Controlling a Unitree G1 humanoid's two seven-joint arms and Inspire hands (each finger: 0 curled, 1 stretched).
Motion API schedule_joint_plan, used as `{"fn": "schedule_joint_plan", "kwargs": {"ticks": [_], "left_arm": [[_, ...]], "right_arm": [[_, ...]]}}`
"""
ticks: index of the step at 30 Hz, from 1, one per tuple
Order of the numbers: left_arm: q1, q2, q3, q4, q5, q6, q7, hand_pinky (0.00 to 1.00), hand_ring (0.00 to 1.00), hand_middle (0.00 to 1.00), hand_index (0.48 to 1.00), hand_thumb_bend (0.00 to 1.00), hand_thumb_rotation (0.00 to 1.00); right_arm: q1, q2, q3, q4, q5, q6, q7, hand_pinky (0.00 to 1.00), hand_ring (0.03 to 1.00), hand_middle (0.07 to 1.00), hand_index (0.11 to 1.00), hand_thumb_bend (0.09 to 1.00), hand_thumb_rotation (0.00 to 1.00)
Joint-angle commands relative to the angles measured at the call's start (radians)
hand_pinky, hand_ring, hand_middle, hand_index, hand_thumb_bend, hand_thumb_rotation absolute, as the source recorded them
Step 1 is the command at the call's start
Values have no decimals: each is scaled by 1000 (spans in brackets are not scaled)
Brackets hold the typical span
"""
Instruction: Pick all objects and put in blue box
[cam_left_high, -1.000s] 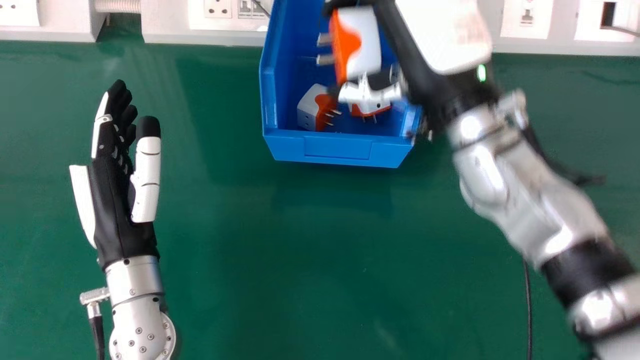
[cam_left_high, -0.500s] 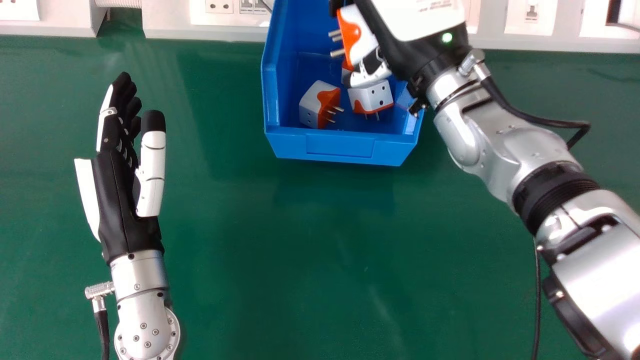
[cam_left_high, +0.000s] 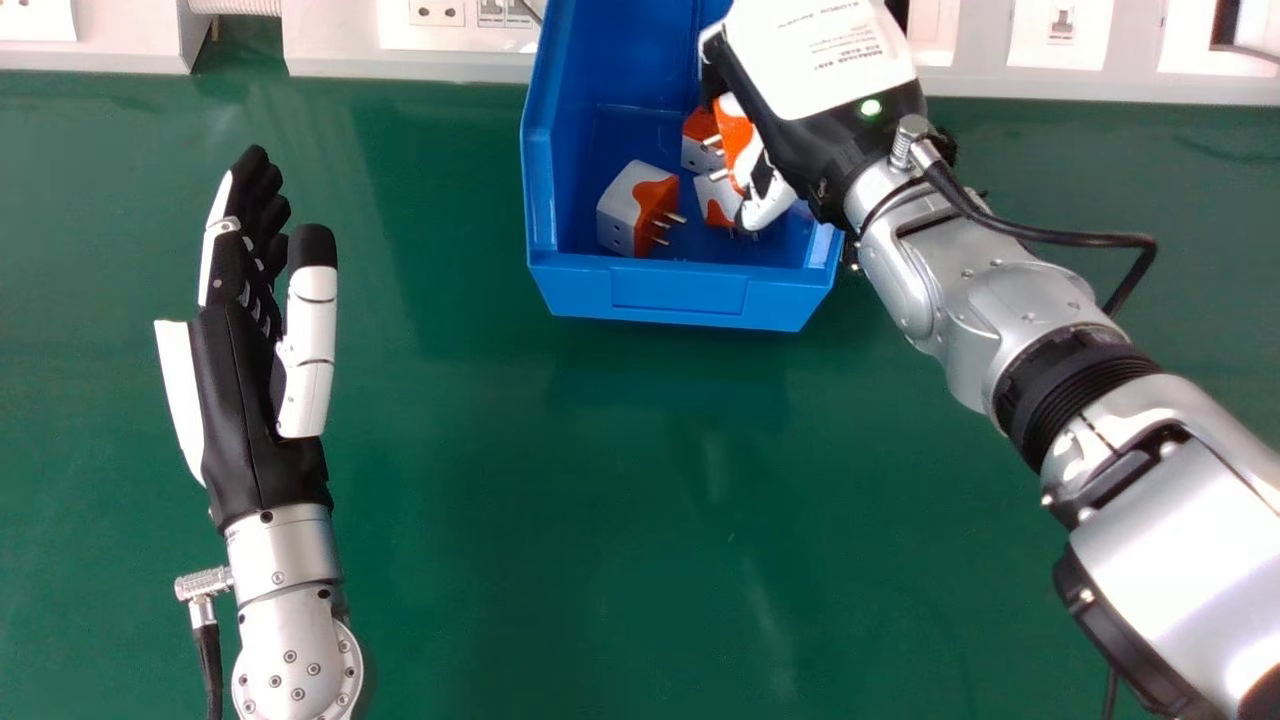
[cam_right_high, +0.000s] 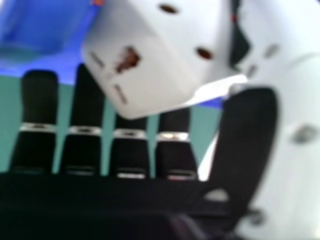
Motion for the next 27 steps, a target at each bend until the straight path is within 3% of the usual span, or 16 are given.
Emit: {"fn": "schedule_joint_plan", "kwargs": {"ticks": [1,3,6,14,23,27], "left_arm": [[-8,2,-3,-1,0,-25,-9,911,900,902,883,643,831],[-9,2,-2,1,-5,-26,-15,911,900,902,883,643,831],[-11,2,0,3,-8,-25,-19,912,899,900,883,640,829],[-11,1,-1,3,0,-21,-13,915,899,899,884,639,824],[-1,-1,0,-8,0,-22,-12,915,899,898,884,639,820],[3,-2,1,-2,-3,-28,-15,915,899,898,884,639,820]], "right_arm": [[-56,-1,6,-24,3,12,-33,697,786,806,749,780,137],[-58,-2,14,-23,-3,16,-47,697,786,806,749,780,137],[-63,-1,25,-22,-7,23,-53,806,863,876,840,860,208],[-70,-7,46,-21,-7,31,-38,937,955,960,948,955,325],[-67,-12,38,-44,7,28,-55,990,993,994,992,994,374],[-39,-33,12,-92,29,8,-96,995,997,997,996,998,376]]}}
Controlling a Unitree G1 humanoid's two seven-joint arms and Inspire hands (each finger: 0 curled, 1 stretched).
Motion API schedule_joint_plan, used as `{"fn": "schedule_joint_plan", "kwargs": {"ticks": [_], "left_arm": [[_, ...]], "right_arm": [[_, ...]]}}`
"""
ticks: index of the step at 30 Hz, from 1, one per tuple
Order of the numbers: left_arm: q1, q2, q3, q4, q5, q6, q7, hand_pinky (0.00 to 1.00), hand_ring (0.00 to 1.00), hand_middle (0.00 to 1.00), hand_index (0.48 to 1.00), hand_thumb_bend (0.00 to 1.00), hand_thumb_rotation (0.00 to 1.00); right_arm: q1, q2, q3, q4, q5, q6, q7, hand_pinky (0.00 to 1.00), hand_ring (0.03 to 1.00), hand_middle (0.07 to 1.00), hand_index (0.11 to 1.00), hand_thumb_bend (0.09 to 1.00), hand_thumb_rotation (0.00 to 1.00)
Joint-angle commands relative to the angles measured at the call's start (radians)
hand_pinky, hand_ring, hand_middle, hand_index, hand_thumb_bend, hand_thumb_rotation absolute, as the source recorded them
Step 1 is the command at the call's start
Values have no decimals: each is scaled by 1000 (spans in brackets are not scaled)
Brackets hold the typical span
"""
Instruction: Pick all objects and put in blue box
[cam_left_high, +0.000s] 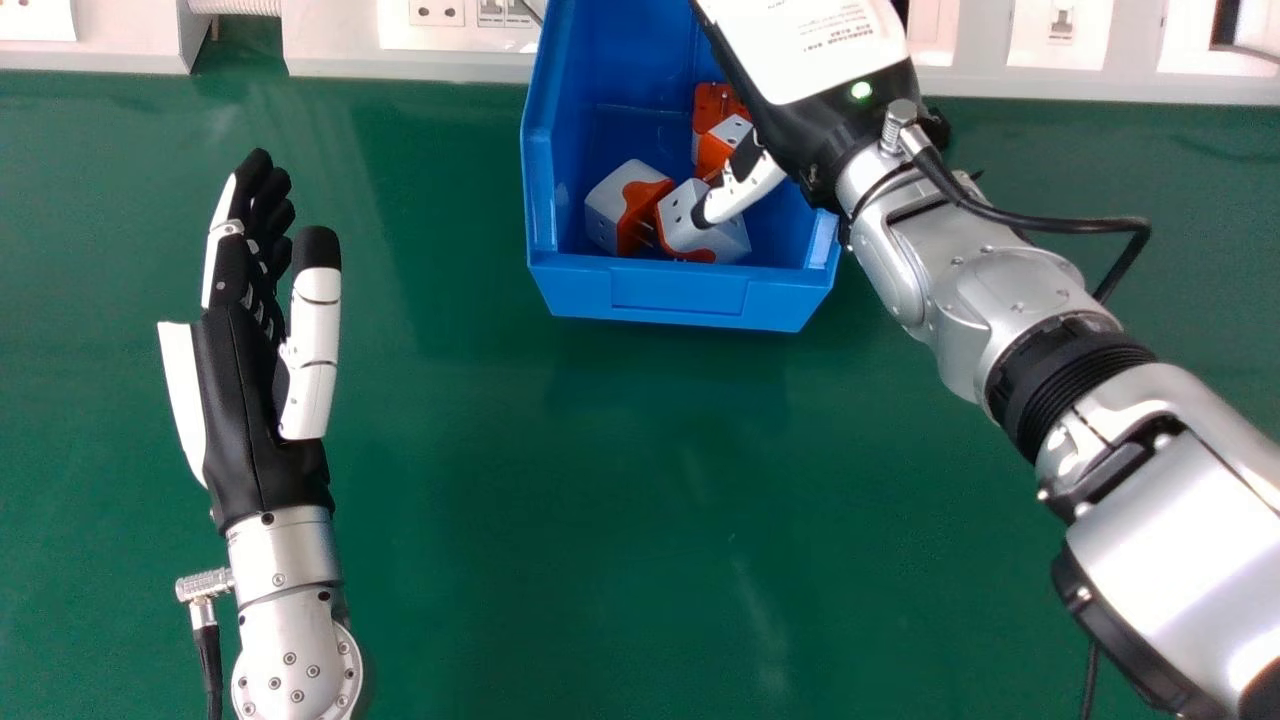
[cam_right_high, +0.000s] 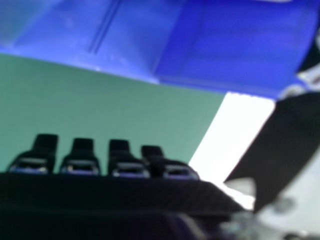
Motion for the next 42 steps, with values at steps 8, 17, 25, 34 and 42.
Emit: {"fn": "schedule_joint_plan", "kwargs": {"ticks": [8,17,25,34,42], "left_arm": [[36,-7,-4,-27,10,-25,3,916,898,898,879,648,822],[73,-24,-22,-71,13,-1,-7,917,901,903,881,657,827],[91,-38,-37,-102,-8,20,-51,920,906,911,893,662,829],[107,-51,-50,-142,-15,46,-74,924,917,920,889,678,831],[111,-59,-60,-138,5,35,-73,921,922,924,887,685,830]], "right_arm": [[335,-89,-250,-346,237,-337,-332,999,1000,1000,999,1000,405],[833,142,-409,-690,520,-516,-298,986,1000,1000,1000,955,524],[1111,293,-332,-680,492,-605,-250,935,988,993,989,895,648],[1115,277,-366,-732,419,-597,-242,893,981,997,995,796,856],[1126,280,-371,-747,402,-579,-217,877,980,999,999,758,953]]}}
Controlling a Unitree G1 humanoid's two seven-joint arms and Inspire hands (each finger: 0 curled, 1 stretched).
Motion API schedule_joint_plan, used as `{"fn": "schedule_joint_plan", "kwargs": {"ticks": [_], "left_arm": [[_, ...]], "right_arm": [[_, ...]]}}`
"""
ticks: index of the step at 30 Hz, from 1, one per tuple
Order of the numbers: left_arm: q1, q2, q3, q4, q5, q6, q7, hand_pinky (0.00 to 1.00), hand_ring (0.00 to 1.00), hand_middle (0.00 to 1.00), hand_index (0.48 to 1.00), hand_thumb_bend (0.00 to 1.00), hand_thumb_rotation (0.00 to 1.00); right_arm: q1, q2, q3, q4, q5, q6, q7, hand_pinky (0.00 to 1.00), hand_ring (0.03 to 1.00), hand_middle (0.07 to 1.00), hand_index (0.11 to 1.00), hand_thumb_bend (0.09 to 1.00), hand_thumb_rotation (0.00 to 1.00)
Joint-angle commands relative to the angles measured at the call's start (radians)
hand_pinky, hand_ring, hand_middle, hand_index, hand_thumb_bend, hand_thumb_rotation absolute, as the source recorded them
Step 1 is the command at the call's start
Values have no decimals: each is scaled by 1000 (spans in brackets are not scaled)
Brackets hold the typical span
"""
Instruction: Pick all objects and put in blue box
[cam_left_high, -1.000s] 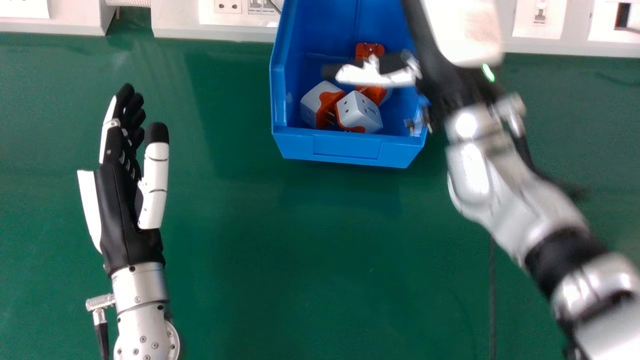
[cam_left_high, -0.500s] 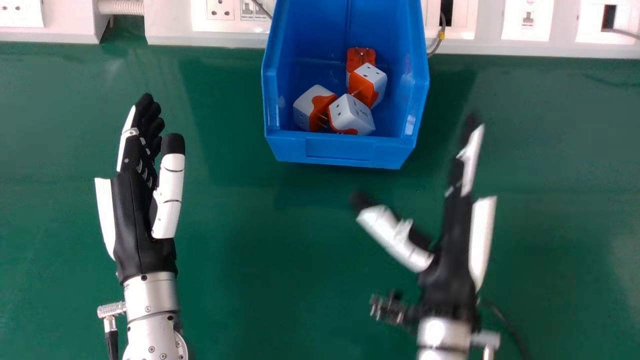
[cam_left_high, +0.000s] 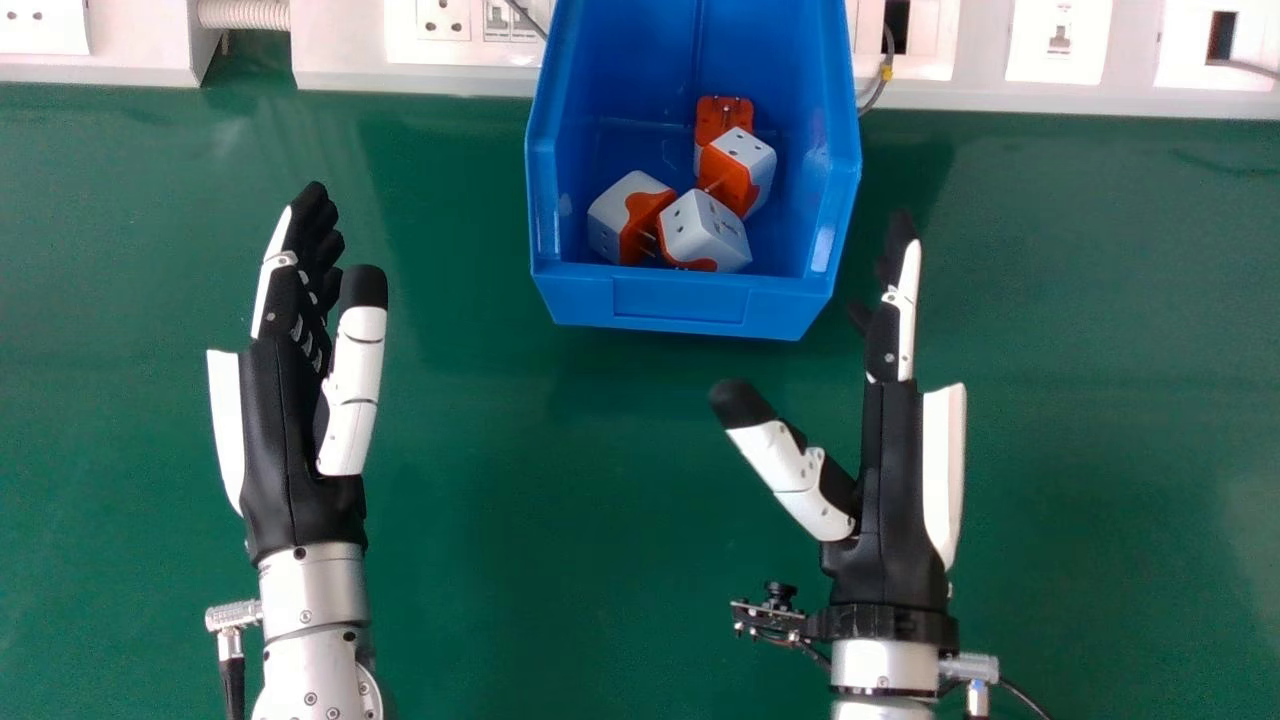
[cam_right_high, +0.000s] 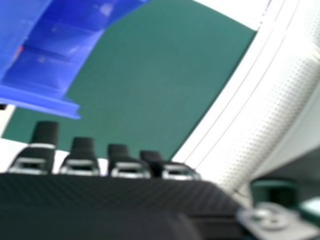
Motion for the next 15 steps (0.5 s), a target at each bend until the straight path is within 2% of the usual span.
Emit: {"fn": "schedule_joint_plan", "kwargs": {"ticks": [1,7,12,15], "left_arm": [[6,-2,-7,-11,12,-19,-1,921,922,924,887,685,830],[7,-2,-12,-11,20,-23,-2,920,921,925,888,682,830],[6,-2,-17,-14,33,-23,8,917,918,921,888,677,830],[6,3,-17,-14,31,-22,8,913,917,921,889,677,831]], "right_arm": [[4,5,-5,-35,-20,4,-4,877,980,999,999,758,953],[3,-1,-10,-35,-41,19,-14,868,976,999,1000,743,976],[3,-2,-18,-36,-44,25,-9,857,969,997,1000,735,991],[6,3,-19,-39,-46,31,-8,854,967,996,1000,733,994]]}}
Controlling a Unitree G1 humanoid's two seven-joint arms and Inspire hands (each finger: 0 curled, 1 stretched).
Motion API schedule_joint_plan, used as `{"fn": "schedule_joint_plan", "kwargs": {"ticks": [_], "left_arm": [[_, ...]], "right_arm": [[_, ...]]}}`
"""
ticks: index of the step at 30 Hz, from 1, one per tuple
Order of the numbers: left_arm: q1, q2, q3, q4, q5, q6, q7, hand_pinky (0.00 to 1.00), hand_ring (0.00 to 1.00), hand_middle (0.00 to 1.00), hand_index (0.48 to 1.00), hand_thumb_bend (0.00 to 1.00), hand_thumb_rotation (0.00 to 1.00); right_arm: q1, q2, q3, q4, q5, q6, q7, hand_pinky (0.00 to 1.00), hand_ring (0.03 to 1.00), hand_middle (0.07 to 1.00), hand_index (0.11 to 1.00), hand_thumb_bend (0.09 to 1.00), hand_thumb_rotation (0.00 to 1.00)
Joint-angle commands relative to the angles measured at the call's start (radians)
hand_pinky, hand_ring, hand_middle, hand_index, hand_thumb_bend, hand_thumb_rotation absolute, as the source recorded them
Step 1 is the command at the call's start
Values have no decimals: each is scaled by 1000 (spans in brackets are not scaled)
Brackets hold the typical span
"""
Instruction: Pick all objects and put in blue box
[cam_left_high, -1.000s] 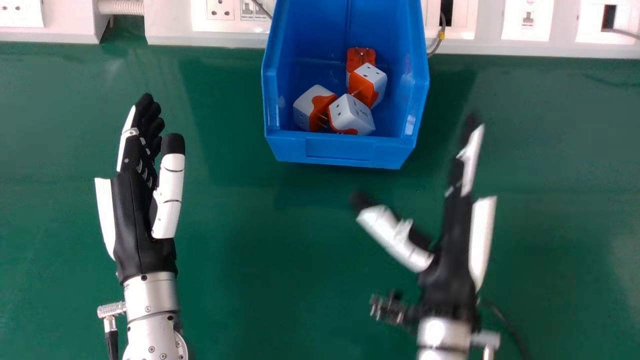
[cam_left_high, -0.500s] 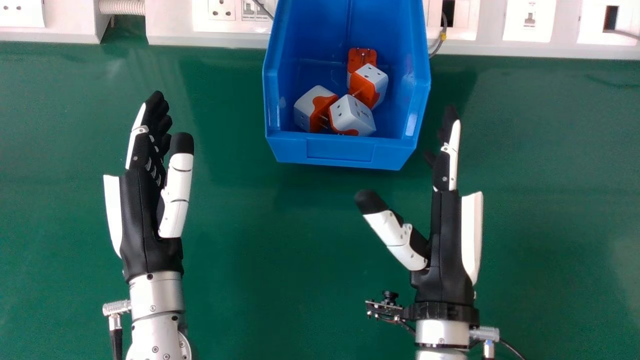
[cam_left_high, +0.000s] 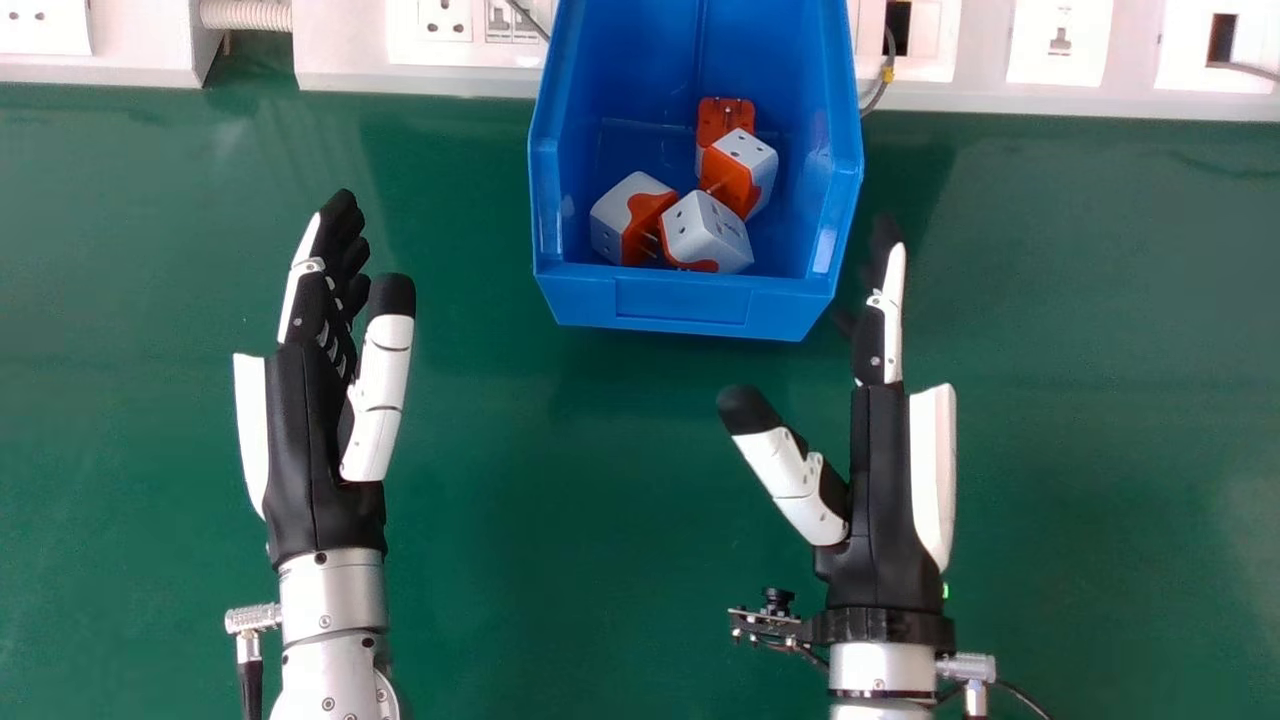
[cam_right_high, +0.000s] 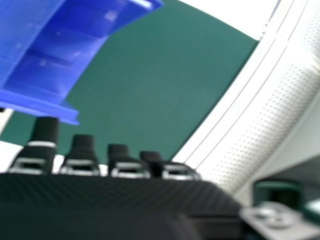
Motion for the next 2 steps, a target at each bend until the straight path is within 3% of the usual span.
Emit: {"fn": "schedule_joint_plan", "kwargs": {"ticks": [1,2], "left_arm": [[0,8,-2,-12,10,-19,-2,913,917,921,889,677,831],[-1,9,-2,-11,9,-19,-2,912,916,920,889,678,831]], "right_arm": [[5,5,-2,-32,-8,0,-4,854,967,996,1000,733,994],[7,7,-2,-34,-7,1,-3,853,967,996,1000,732,996]]}}
